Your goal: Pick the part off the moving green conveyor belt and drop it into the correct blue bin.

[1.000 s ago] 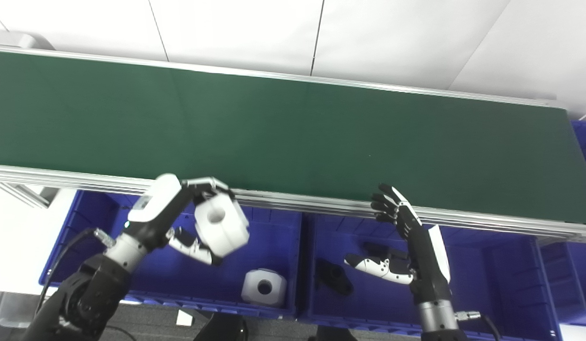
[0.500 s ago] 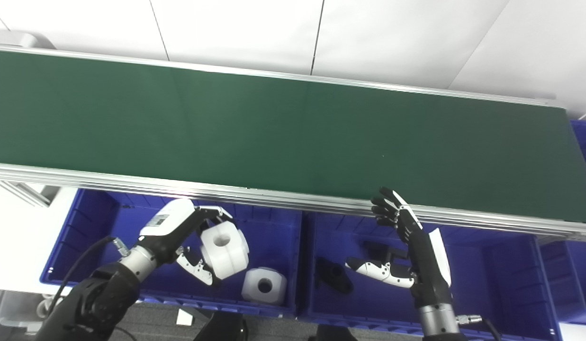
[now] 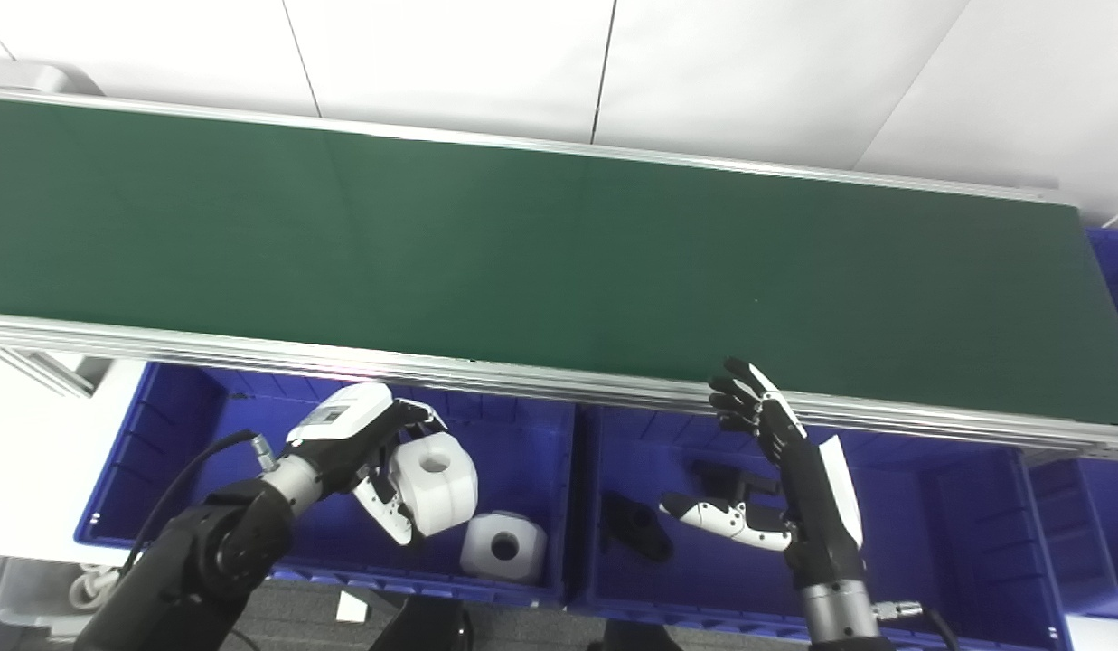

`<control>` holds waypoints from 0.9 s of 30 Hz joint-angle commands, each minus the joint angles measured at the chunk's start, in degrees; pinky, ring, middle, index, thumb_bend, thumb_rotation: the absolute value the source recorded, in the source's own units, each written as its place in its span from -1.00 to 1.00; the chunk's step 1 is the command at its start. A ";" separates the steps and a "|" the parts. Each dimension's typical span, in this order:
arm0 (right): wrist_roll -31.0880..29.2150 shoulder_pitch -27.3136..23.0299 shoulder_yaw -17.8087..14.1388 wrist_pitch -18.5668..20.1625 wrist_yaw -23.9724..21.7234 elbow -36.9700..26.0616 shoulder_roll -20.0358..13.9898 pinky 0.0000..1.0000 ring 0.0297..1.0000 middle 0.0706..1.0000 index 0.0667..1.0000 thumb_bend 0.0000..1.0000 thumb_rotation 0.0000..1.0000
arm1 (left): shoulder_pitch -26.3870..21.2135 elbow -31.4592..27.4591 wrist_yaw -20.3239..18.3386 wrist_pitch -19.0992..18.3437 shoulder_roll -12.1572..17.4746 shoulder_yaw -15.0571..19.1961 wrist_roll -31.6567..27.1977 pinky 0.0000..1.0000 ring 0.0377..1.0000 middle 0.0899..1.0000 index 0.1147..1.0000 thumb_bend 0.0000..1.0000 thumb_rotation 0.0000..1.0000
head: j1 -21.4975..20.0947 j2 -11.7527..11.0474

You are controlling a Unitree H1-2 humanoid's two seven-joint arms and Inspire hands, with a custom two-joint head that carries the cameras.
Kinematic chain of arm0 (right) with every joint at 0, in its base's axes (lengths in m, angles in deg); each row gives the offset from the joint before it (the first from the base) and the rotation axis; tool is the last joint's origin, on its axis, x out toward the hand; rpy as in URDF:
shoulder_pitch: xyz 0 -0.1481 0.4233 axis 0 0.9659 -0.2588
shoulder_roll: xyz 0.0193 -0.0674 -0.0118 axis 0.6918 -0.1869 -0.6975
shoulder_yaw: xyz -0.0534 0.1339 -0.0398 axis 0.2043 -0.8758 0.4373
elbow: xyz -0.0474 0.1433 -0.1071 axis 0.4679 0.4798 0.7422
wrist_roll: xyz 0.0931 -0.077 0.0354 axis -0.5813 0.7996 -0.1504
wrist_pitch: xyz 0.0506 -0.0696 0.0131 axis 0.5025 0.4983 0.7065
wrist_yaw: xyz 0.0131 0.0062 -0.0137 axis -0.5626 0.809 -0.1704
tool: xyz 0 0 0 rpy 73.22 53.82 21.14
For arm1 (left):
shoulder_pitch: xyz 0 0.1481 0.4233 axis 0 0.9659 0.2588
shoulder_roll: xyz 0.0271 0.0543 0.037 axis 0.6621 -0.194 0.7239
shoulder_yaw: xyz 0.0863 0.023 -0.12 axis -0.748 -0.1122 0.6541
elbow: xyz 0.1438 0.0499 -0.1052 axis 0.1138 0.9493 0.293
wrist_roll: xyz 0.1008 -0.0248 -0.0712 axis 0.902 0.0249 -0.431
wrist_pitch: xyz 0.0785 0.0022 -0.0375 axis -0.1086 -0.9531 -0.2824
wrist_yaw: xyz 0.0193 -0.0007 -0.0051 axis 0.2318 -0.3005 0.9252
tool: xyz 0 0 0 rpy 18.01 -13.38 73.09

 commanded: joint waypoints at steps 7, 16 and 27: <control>1.42 1.20 1.01 -0.96 -0.71 -3.32 -0.66 0.45 0.59 0.67 0.76 0.78 -0.48 | 1.57 -8.21 -7.95 -5.72 2.48 2.24 -5.32 0.68 0.90 0.97 0.96 0.97 0.27 | -1.95 -0.17; 3.06 2.17 1.82 -0.16 -1.23 -4.70 -0.83 0.47 0.59 0.69 0.78 0.78 -0.45 | 9.61 -10.37 -3.68 9.44 -0.76 10.94 -29.34 0.62 0.76 0.79 0.79 0.98 -0.11 | -5.21 -0.13; 4.78 3.12 2.79 3.45 -2.70 -5.98 -0.69 0.43 0.58 0.68 0.78 0.80 -0.44 | 9.66 -2.21 -5.19 29.33 -5.36 11.09 -47.61 0.57 0.61 0.59 0.55 0.68 -0.59 | -9.25 -1.21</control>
